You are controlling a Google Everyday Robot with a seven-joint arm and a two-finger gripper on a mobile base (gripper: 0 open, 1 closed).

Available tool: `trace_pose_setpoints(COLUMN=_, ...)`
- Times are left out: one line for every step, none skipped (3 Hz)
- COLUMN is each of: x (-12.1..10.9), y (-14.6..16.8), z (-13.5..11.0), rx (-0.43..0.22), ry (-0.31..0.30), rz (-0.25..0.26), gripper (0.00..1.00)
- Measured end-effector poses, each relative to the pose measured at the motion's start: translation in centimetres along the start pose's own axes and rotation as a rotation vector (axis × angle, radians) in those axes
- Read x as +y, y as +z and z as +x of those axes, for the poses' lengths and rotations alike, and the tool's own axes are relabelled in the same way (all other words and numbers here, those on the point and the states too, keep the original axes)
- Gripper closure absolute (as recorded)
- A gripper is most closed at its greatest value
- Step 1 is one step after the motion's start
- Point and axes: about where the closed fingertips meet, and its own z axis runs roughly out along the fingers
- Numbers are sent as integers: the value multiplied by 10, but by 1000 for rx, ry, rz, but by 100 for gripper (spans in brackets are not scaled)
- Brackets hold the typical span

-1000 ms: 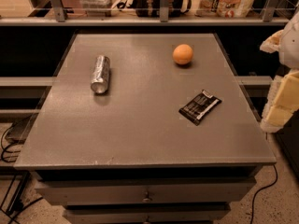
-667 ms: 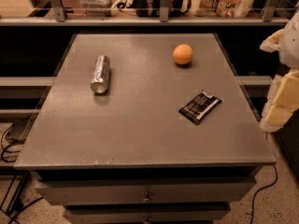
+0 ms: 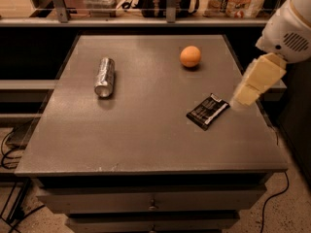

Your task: Place redbull can upright

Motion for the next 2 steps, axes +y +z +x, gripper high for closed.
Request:
trace_pose_setpoints(x=-20, y=16, z=-39, rx=-57, ry=147, rz=-1, gripper=0)
trace_pose_setpoints(x=-18, y=16, z=-40, rx=-57, ry=235, rz=-4, gripper=0)
